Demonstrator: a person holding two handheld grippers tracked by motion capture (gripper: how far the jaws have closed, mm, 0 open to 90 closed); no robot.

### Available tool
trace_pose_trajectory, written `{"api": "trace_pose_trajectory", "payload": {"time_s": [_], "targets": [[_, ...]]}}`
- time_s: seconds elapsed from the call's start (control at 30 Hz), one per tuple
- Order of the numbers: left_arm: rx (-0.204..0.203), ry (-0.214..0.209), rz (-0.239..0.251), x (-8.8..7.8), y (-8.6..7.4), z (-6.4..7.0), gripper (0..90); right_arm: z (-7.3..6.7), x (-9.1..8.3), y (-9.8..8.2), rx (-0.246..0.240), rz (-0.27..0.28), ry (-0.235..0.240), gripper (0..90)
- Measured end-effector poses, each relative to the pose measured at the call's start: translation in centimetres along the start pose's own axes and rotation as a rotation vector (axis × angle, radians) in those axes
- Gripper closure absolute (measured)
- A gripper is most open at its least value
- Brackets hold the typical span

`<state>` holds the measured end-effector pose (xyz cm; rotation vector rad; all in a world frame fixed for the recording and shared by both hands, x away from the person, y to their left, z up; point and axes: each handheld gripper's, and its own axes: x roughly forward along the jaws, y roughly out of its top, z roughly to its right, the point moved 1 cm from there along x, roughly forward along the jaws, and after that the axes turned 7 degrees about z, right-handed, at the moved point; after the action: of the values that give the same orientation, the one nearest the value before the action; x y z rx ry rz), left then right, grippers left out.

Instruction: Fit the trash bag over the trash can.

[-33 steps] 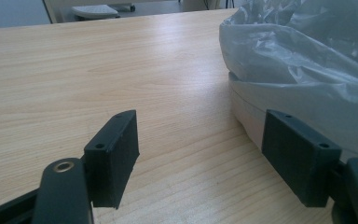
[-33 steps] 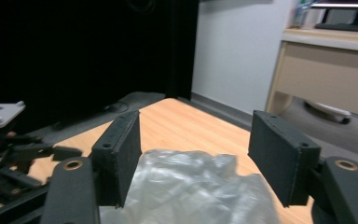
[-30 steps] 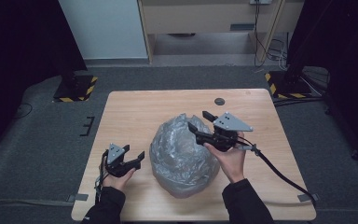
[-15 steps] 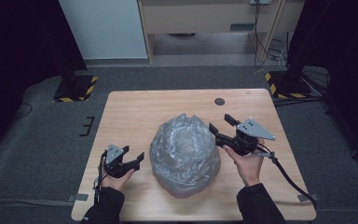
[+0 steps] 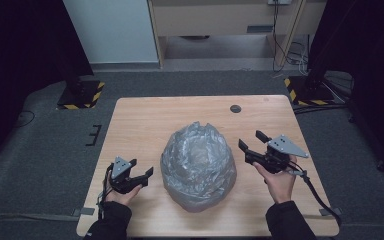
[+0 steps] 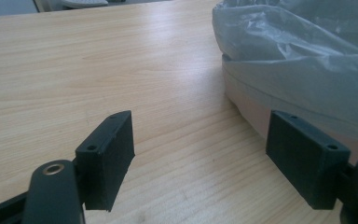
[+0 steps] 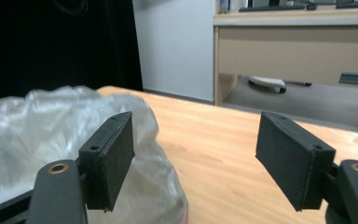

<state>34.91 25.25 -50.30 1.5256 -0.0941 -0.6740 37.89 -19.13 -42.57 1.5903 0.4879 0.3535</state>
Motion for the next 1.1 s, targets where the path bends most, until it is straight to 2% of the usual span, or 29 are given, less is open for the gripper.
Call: {"api": "trace_pose_trajectory", "payload": {"time_s": [0.23, 0.4, 0.57, 0.6, 0.7, 0.9, 1.1], "targets": [[-0.022, -0.006, -0.012, -1.0, -0.4, -0.6, 20.5, 1.0, -1.0, -2.2, 0.005, -0.057, -0.002, 26.1], [-0.020, -0.015, -0.038, -1.8, -0.8, -1.1, 19.1, 1.8, -1.5, -3.5, 0.031, -0.093, 0.001, 23.3], [-0.006, -0.012, -0.083, -2.2, -1.2, -1.5, 17.9, 2.6, -1.9, -5.2, -0.022, -0.202, -0.008, 22.5], [-0.007, -0.014, -0.102, -2.3, -1.5, -1.7, 17.9, 2.9, -2.0, -5.4, -0.026, -0.213, -0.014, 22.3], [-0.011, -0.013, -0.117, -2.3, -1.7, -1.9, 17.5, 3.4, -2.1, -5.7, -0.016, -0.229, -0.019, 21.5], [0.004, 0.000, -0.174, -2.4, -2.3, -2.6, 16.2, 5.6, -2.9, -6.8, 0.003, -0.300, -0.083, 19.8], [-0.009, 0.021, -0.229, -2.6, -3.0, -3.5, 15.2, 8.0, -3.7, -8.2, 0.035, -0.343, -0.145, 17.6]]}}
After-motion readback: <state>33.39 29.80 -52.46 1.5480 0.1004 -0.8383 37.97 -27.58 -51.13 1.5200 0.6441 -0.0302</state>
